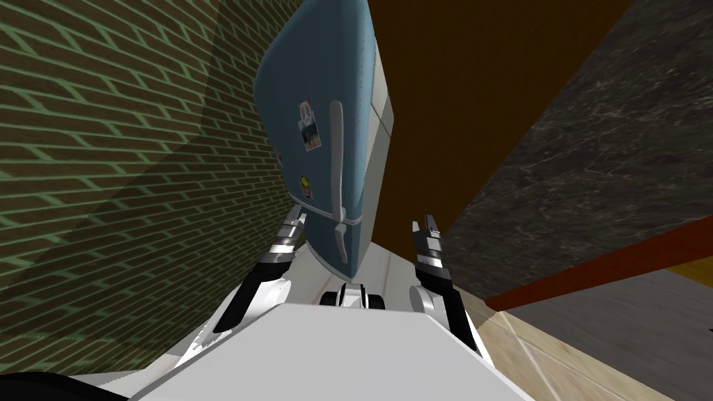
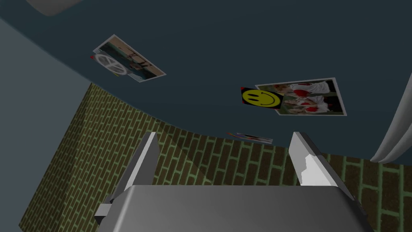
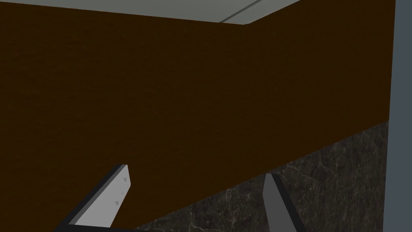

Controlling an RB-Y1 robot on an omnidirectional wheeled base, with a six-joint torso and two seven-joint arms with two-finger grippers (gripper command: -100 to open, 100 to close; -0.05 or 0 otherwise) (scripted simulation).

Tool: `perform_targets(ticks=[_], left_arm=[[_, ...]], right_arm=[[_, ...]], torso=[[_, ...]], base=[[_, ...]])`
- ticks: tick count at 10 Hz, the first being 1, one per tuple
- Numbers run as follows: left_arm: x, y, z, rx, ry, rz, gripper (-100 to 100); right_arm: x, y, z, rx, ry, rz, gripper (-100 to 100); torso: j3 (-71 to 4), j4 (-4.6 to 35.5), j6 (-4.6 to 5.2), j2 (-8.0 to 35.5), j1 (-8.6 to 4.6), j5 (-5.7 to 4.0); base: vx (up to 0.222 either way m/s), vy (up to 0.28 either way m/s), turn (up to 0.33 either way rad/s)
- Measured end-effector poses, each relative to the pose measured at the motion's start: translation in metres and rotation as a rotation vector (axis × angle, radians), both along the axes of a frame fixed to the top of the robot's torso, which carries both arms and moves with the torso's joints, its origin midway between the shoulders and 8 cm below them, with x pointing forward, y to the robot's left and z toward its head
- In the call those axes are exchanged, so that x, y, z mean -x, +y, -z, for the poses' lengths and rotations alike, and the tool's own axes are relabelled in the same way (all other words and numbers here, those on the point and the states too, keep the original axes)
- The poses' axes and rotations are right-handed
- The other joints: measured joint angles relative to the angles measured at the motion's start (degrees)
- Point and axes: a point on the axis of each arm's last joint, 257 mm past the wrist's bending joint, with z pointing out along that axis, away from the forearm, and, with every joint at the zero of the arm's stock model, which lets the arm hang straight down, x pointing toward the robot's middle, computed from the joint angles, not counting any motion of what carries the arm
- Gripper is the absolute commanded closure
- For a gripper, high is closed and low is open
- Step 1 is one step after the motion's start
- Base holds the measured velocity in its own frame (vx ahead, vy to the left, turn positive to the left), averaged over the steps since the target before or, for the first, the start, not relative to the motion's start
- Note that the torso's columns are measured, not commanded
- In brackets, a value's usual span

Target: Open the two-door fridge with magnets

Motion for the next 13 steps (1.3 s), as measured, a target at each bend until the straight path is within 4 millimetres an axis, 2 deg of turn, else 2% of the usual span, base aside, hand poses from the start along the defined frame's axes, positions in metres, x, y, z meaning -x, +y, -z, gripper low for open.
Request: perform_targets(ticks=[13], left_arm=[[-0.011, 0.003, 0.042, -0.085, 0.223, -0.010, -100]], right_arm=[[0.000, 0.000, 0.000, 0.000, 0.000, 0.000, 0]], torso=[[-0.03, -0.01, 0.00, -0.04, 0.00, 0.00]], base=[[0.012, -0.047, -0.033]])
